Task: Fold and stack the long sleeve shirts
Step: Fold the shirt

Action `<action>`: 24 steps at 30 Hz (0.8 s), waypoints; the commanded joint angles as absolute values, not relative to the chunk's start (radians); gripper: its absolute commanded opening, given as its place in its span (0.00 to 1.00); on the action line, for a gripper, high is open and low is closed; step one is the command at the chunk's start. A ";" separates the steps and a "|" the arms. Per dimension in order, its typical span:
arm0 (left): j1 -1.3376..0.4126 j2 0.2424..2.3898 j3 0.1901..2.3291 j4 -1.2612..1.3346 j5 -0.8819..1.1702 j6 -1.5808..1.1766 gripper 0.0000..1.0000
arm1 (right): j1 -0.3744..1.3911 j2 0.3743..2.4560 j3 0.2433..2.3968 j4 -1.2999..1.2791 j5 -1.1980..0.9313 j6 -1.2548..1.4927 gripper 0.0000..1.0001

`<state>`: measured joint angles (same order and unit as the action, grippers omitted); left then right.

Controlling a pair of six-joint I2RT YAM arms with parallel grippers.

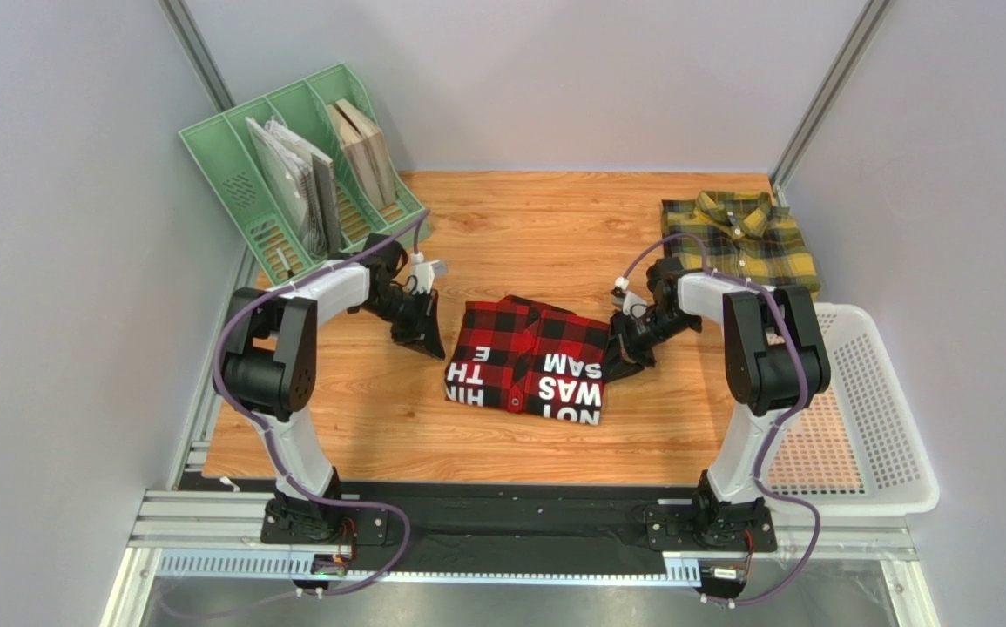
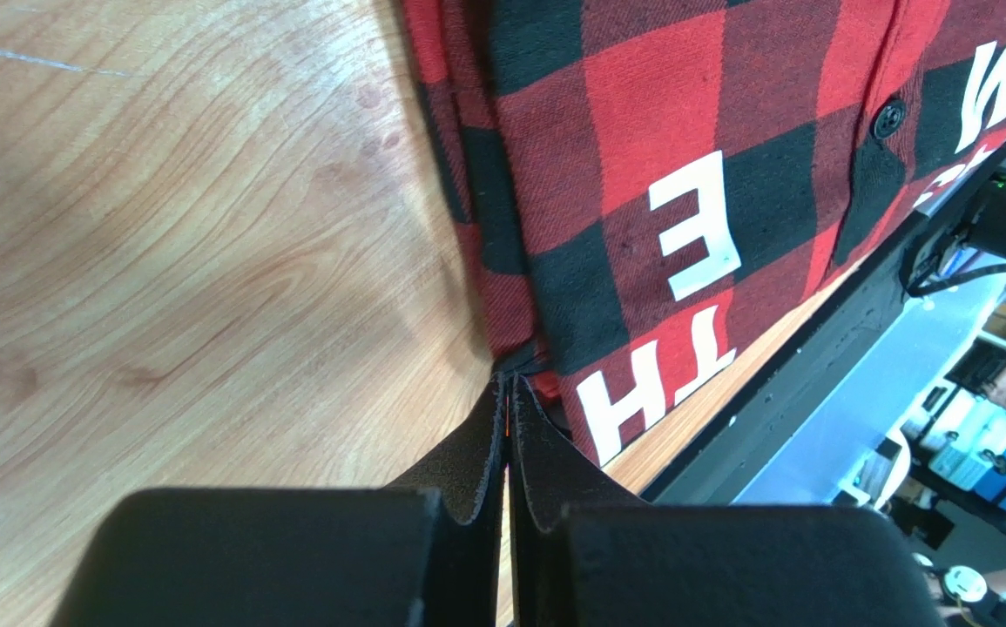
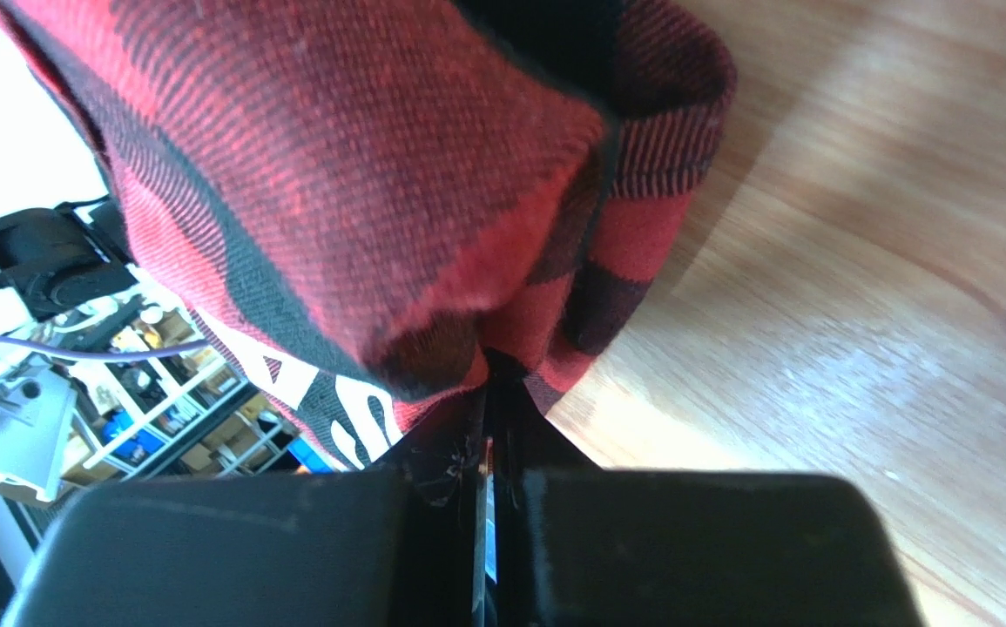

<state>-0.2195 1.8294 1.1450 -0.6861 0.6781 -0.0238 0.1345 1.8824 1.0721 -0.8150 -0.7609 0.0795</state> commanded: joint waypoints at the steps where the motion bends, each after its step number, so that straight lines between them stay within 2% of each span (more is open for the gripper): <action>1: -0.215 1.776 1.137 -0.663 0.670 -0.029 0.00 | 0.121 1.896 1.115 -0.877 -0.712 0.012 0.00; 6: -0.215 1.793 1.140 -0.660 0.738 -0.028 0.00 | 0.110 1.919 1.138 -0.902 -0.715 0.003 0.00; 7: -0.216 1.793 1.143 -0.661 0.747 -0.029 0.04 | 0.112 1.922 1.137 -0.897 -0.730 0.006 0.00; 10: -0.227 1.796 1.138 -0.647 0.797 -0.038 0.29 | 0.117 1.925 1.131 -0.887 -0.739 0.014 0.00; 13: -0.256 1.804 1.132 -0.640 0.824 -0.041 0.38 | 0.118 1.922 1.123 -0.876 -0.744 0.020 0.00; 17: -0.302 1.809 1.106 -0.621 0.819 -0.060 0.44 | 0.120 1.916 1.120 -0.868 -0.749 0.026 0.00; 24: -0.310 1.832 1.101 -0.617 0.784 -0.078 0.46 | 0.120 1.917 1.121 -0.864 -0.750 0.029 0.00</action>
<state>-0.3126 1.8233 1.1057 -0.6445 0.7765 -0.0650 0.1165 1.9144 1.1080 -0.8738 -0.7338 0.0296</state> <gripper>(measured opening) 0.459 0.006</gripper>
